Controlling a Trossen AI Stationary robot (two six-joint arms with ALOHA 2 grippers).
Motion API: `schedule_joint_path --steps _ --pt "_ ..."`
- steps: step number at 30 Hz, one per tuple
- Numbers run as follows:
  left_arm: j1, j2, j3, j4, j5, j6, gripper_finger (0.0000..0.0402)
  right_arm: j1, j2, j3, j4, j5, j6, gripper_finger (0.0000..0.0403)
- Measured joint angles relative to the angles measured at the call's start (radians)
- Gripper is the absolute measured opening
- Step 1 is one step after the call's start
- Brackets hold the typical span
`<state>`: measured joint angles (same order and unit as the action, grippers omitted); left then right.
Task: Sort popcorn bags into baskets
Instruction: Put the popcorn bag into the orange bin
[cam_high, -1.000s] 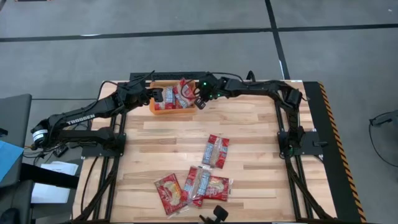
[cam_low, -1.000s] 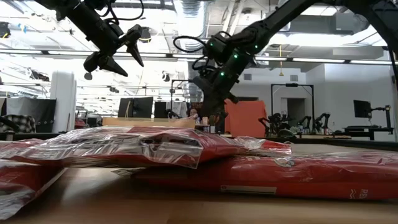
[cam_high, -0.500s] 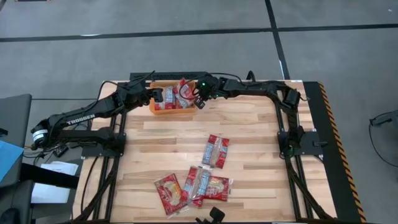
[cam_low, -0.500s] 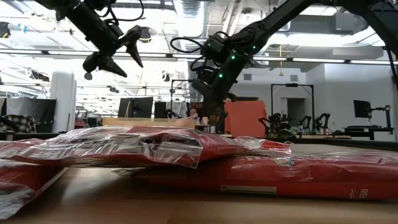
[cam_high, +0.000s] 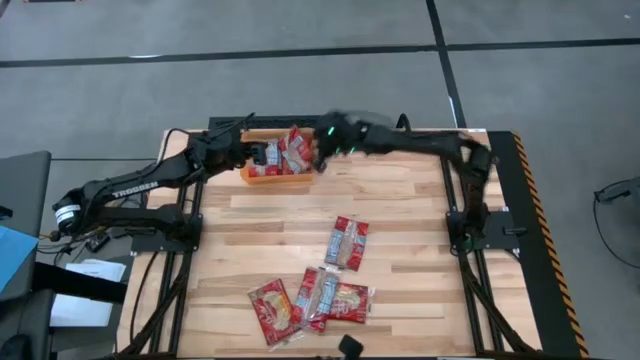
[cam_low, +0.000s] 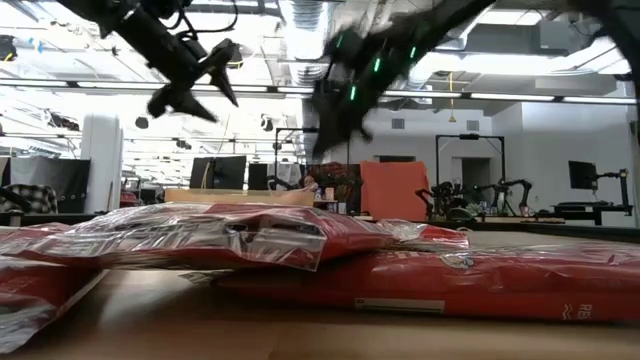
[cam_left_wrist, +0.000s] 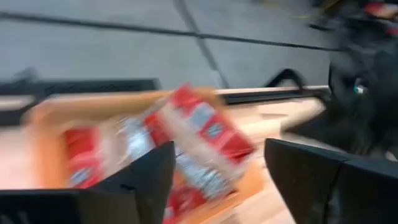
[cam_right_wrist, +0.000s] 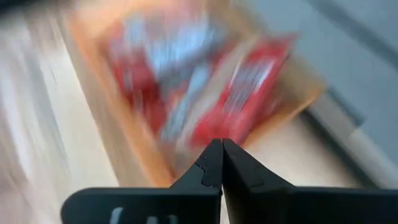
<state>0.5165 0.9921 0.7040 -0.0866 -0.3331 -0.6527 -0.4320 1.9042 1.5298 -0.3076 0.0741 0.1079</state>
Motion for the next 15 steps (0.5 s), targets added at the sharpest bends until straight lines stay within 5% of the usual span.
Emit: schedule_joint_path --steps 8,15 --pt "0.001 0.257 0.014 0.308 0.17 0.125 0.0018 -0.074 -0.319 0.031 -0.166 0.004 -0.029 0.0006" --pt "-0.016 0.499 0.207 0.27 0.17 0.394 0.0002 -0.129 -0.496 0.031 -0.324 0.009 -0.004 0.0008"
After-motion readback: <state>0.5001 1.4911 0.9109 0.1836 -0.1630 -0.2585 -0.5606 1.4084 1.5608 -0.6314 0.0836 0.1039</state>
